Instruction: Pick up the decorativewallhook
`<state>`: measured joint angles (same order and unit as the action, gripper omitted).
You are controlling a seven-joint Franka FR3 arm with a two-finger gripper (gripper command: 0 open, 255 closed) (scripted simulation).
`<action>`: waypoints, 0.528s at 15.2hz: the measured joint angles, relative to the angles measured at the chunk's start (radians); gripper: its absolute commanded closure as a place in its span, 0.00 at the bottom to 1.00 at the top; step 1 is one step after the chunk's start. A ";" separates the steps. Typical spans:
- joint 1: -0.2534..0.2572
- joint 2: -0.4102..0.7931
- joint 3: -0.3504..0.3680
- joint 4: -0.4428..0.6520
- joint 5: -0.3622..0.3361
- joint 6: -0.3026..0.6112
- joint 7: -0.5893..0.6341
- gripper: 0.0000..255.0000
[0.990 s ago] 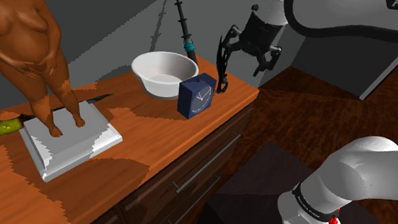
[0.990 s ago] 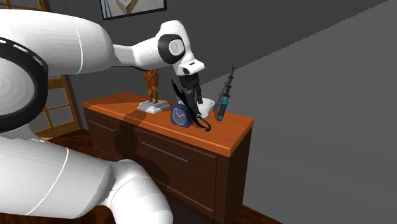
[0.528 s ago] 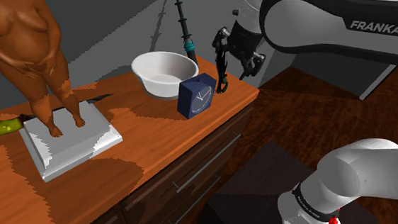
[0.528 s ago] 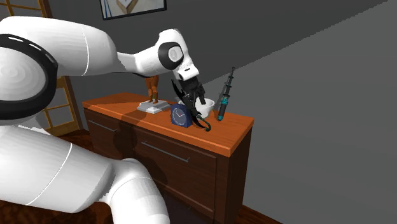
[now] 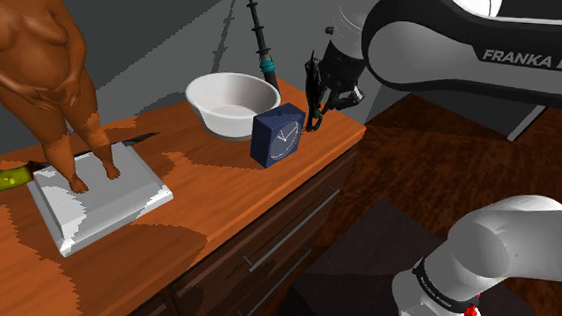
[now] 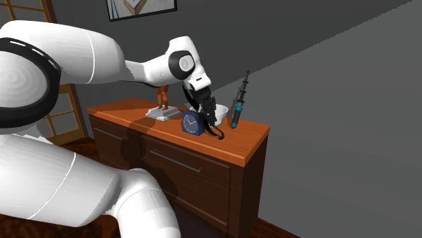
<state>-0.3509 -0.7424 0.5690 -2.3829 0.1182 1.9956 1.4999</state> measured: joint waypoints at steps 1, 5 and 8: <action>0.000 0.000 0.000 0.000 0.000 0.000 0.000 1.00; 0.000 0.000 0.000 0.000 0.000 0.000 0.000 1.00; -0.002 0.003 -0.001 0.016 -0.002 -0.013 0.000 1.00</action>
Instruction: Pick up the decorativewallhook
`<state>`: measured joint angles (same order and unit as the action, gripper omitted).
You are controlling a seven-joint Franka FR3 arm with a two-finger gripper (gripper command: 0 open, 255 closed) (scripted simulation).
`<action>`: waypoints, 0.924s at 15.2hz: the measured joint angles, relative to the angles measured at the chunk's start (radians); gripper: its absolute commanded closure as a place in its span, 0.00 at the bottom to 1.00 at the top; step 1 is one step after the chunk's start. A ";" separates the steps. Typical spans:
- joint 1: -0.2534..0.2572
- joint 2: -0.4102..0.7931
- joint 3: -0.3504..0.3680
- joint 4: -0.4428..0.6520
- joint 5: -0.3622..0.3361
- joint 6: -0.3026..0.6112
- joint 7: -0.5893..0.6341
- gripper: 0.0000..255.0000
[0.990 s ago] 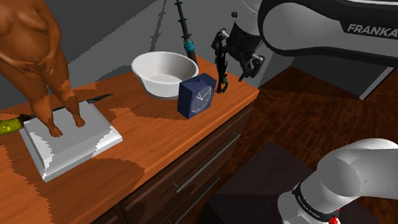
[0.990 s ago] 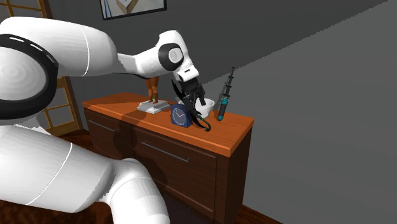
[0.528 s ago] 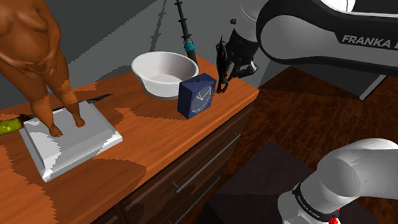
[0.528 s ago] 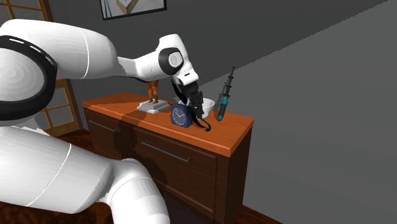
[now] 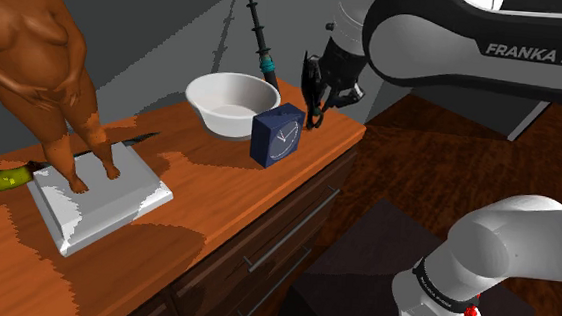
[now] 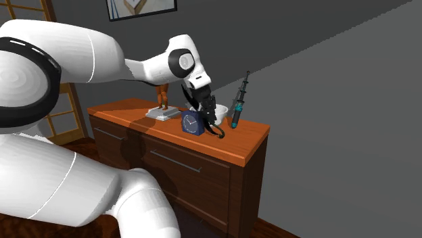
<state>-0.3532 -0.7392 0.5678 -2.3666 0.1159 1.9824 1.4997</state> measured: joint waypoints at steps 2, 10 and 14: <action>-0.004 0.004 -0.006 0.024 -0.004 -0.020 -0.004 1.00; -0.016 0.016 -0.028 0.136 -0.020 -0.119 -0.019 1.00; -0.024 0.030 -0.035 0.193 -0.028 -0.162 -0.024 1.00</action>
